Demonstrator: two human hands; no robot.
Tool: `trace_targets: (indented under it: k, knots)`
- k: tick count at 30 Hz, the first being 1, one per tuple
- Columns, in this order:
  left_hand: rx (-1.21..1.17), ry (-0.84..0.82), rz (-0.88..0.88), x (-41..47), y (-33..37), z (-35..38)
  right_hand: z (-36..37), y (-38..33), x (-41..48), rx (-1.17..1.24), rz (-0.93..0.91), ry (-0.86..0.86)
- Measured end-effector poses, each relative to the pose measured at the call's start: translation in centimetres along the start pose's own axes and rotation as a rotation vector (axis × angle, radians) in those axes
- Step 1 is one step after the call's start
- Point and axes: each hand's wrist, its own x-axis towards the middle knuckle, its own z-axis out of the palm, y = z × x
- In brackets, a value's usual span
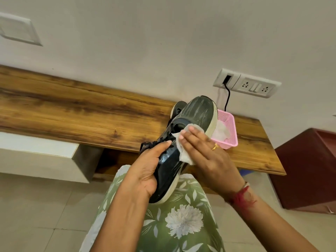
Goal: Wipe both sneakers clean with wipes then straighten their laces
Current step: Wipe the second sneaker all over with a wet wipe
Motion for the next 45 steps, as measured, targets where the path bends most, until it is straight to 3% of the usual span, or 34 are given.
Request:
trace_targets:
  k: [3, 9, 13, 19, 21, 25, 28, 31, 34, 36, 38, 41, 43, 45]
  knots:
    - [-0.062, -0.019, -0.044, -0.1, 0.2, 0.0, 0.0, -0.8, 0.3, 0.074, 0.058, 0.066]
    - [-0.046, -0.107, -0.119, -0.7, 1.6, -0.8, 0.8, -2.7, -0.4, 0.141, -0.11, 0.0]
    - [-0.052, -0.056, -0.057, -0.6, 1.6, -0.7, 0.1, -0.8, 0.5, 0.152, 0.117, 0.129]
    - [-0.141, -0.136, -0.158, -0.8, 2.1, -1.4, 1.1, -4.9, -0.9, 0.443, 0.101, 0.018]
    - [-0.156, -0.119, -0.135, -0.4, 2.2, -1.9, 0.3, -4.8, -0.6, 0.536, 0.132, 0.051]
    - [-0.154, -0.129, -0.097, 0.0, 2.3, -2.2, -1.9, -0.8, 1.7, 0.404, 0.334, 0.303]
    - [-0.134, -0.178, -0.124, -0.1, 2.2, -2.0, -2.1, 1.6, 2.4, 0.217, 0.294, 0.162]
    - [-0.135, -0.177, -0.138, 0.0, 1.8, -1.9, -0.2, 1.5, 1.0, 0.192, 0.271, 0.045]
    - [-0.101, -0.133, -0.108, 0.5, 1.5, -2.4, 0.8, -0.8, -0.7, 0.509, 0.344, 0.043]
    - [-0.065, -0.093, -0.081, 0.8, 1.7, -2.7, -0.1, -2.2, -1.0, 0.94, 0.57, 0.079]
    - [-0.037, -0.075, -0.068, 1.0, 1.9, -2.8, -0.9, -1.9, -0.5, 1.171, 0.772, 0.199]
    - [-0.011, -0.077, -0.072, 1.0, 1.7, -2.6, -2.1, 0.5, 1.0, 0.864, 0.754, 0.422]
    - [0.016, -0.081, -0.079, 1.0, 1.4, -2.3, -1.8, 1.6, 2.0, 0.586, 0.635, 0.379]
    - [0.029, -0.074, -0.071, 0.9, 1.1, -1.9, -0.6, 2.1, 1.9, 0.408, 0.519, 0.194]
